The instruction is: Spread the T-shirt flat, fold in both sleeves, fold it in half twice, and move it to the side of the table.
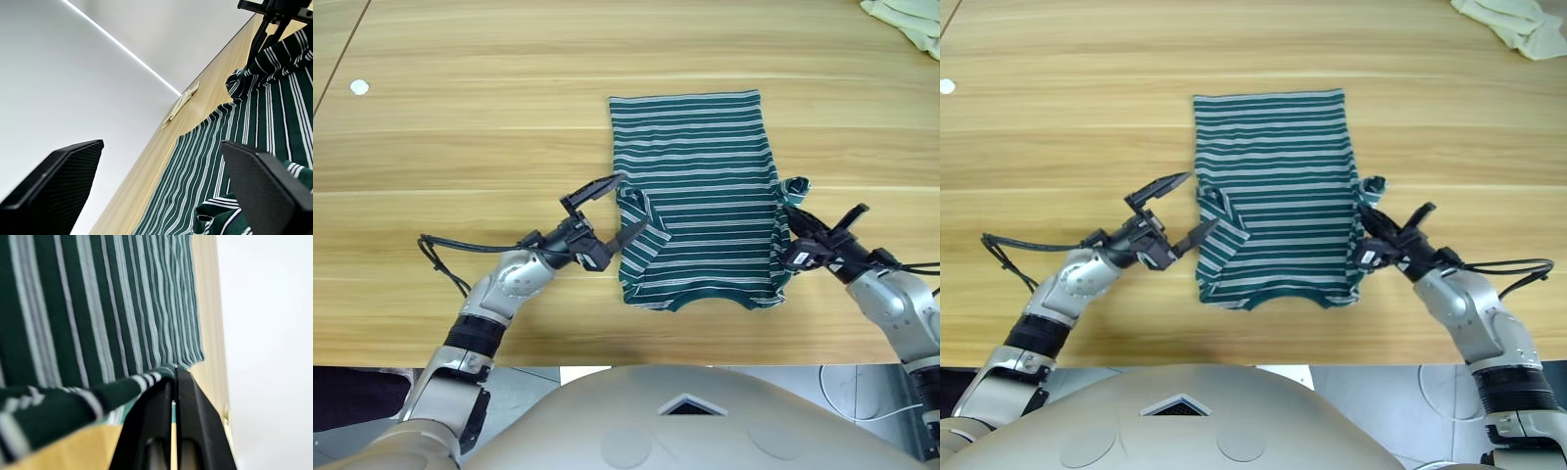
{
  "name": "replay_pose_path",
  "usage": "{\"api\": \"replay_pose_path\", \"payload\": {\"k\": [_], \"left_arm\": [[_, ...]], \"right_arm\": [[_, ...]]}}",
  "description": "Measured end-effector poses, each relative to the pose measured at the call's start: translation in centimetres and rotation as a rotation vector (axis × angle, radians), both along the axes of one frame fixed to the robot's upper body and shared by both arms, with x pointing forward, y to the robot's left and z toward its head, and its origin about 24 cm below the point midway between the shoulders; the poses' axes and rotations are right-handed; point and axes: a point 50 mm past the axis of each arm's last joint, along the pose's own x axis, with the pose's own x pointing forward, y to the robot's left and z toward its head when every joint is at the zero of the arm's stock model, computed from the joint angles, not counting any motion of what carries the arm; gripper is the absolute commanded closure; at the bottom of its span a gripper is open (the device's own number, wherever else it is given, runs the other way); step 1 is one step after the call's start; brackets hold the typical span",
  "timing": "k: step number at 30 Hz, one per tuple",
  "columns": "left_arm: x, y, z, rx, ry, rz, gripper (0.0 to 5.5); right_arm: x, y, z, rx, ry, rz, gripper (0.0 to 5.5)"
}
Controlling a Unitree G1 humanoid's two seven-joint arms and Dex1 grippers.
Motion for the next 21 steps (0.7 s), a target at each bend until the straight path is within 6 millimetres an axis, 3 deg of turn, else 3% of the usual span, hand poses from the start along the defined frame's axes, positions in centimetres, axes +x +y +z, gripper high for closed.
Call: {"api": "replay_pose_path", "payload": {"k": [4,9,14,21], "left_arm": [[0.0,0.0,-0.1,0.001,0.003,-0.001,1.04],[-0.3,-0.3,-0.2,0.010,0.008,-0.036,1.04],[-0.5,-1.7,-0.6,0.028,0.019,-0.112,1.04],[-0.6,-2.0,-0.8,0.032,0.027,-0.131,1.04]], "right_arm": [[0.3,-2.5,1.1,-0.030,-0.026,-0.088,5.49],[0.1,-3.2,0.6,-0.028,-0.003,-0.116,5.49],[0.2,-2.6,0.3,-0.009,0.002,-0.085,5.49],[0.2,-0.5,0.5,0.006,0.014,0.017,5.49]]}}
